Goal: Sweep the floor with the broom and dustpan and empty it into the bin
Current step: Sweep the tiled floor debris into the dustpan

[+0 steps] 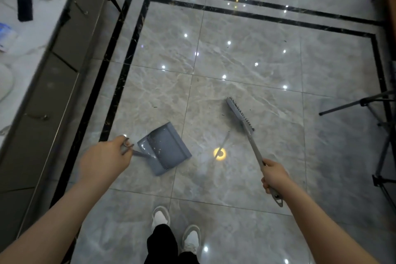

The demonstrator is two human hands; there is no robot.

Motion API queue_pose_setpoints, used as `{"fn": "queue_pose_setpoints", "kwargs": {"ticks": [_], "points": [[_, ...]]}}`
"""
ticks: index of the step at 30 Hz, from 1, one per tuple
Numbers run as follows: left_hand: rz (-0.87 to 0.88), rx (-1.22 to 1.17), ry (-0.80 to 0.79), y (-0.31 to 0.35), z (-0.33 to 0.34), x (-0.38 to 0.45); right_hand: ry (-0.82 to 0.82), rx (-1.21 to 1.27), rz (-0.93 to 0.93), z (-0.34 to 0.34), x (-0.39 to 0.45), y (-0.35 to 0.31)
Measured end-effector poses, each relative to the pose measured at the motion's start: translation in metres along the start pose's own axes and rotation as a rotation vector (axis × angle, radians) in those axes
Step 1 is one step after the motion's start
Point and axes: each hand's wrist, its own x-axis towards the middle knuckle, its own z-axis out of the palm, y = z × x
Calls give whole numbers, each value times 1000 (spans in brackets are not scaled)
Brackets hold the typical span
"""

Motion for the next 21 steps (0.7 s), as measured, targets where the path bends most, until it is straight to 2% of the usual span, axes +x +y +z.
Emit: {"fn": "queue_pose_setpoints", "kwargs": {"ticks": [7, 14, 16, 21], "points": [[-56, 20, 19, -15, -1, 11, -158, -105, 20, 19, -1, -18], [-29, -12, 30, -18, -6, 14, -404, -28, 78, 38, -42, -9], [-26, -31, 25, -22, -7, 14, -398, 10, 69, 37, -49, -8], [-5, -84, 46, -24, -6, 13, -243, 5, -19, 48, -54, -7]]}}
